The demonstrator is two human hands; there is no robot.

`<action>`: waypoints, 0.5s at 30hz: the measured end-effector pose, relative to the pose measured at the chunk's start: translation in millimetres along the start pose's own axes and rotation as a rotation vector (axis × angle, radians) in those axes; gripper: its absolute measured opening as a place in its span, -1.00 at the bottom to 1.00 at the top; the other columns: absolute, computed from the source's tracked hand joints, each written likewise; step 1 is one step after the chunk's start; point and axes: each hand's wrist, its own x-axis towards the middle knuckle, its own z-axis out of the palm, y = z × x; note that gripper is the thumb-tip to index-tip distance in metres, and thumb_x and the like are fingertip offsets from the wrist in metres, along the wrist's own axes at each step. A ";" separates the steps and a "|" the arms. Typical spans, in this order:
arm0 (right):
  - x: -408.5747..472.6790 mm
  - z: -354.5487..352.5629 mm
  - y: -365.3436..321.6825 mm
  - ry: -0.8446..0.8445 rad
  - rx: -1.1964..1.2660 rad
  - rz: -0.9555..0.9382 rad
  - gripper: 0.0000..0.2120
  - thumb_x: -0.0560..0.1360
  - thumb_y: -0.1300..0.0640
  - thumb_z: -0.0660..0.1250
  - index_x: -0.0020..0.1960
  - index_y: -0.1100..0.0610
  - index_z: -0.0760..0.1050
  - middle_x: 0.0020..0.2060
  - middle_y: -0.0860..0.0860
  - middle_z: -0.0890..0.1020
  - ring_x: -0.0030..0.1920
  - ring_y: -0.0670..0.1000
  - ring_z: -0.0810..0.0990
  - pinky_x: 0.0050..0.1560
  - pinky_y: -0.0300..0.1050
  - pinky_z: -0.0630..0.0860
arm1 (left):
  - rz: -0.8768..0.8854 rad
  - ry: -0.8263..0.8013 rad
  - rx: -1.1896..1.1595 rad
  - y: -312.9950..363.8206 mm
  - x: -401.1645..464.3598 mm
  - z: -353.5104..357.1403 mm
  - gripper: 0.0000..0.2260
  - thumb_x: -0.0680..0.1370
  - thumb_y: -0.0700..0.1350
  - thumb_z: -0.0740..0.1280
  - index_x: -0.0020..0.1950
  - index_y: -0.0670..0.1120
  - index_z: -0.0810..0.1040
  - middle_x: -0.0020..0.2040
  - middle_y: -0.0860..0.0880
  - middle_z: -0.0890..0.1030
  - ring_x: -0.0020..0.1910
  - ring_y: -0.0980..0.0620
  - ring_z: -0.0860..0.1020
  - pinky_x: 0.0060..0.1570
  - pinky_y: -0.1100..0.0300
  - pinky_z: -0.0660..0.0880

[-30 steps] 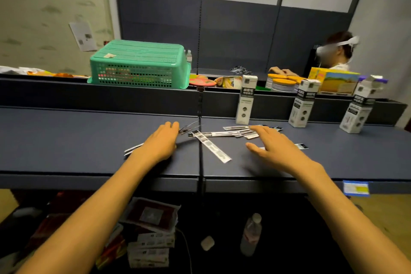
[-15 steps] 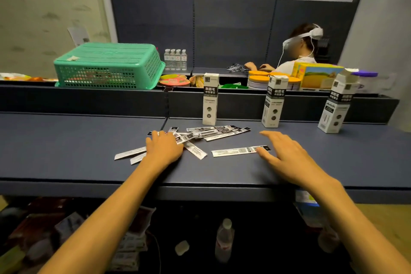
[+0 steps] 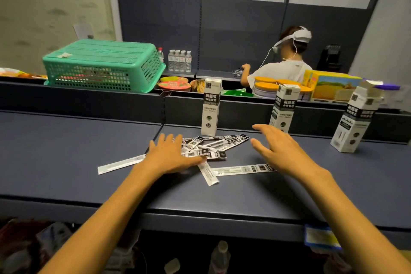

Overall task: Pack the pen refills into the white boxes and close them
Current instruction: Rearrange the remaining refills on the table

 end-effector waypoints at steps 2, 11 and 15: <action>5.3 1.7 2.0 -0.013 0.003 -0.004 -0.49 0.62 -0.17 0.12 0.52 -0.07 0.17 0.48 -0.04 0.32 0.45 0.10 0.29 0.41 0.09 0.29 | -0.077 -0.094 0.023 -6.5 0.3 -0.9 0.15 0.19 0.66 0.03 0.59 -0.03 -0.05 0.60 -0.10 -0.03 0.56 -0.18 -0.09 0.44 -0.30 -0.11; 14.1 -4.4 39.7 -0.005 0.038 -0.060 -0.49 0.61 -0.21 0.12 0.50 -0.09 0.20 0.47 -0.05 0.33 0.44 0.10 0.31 0.39 0.08 0.31 | 0.024 -0.167 0.004 45.3 -9.0 15.9 0.05 0.27 0.61 -0.07 0.60 0.02 -0.07 0.60 -0.06 -0.12 0.57 -0.06 -0.16 0.47 -0.24 -0.21; 7.5 -17.2 73.9 -0.018 0.039 -0.092 -0.49 0.60 -0.21 0.13 0.50 -0.08 0.20 0.48 -0.04 0.33 0.44 0.11 0.33 0.37 0.09 0.33 | 0.065 -0.140 -0.010 85.3 -19.2 23.7 0.00 0.31 0.60 -0.04 0.59 0.04 -0.05 0.60 -0.05 -0.08 0.57 -0.06 -0.12 0.50 -0.19 -0.17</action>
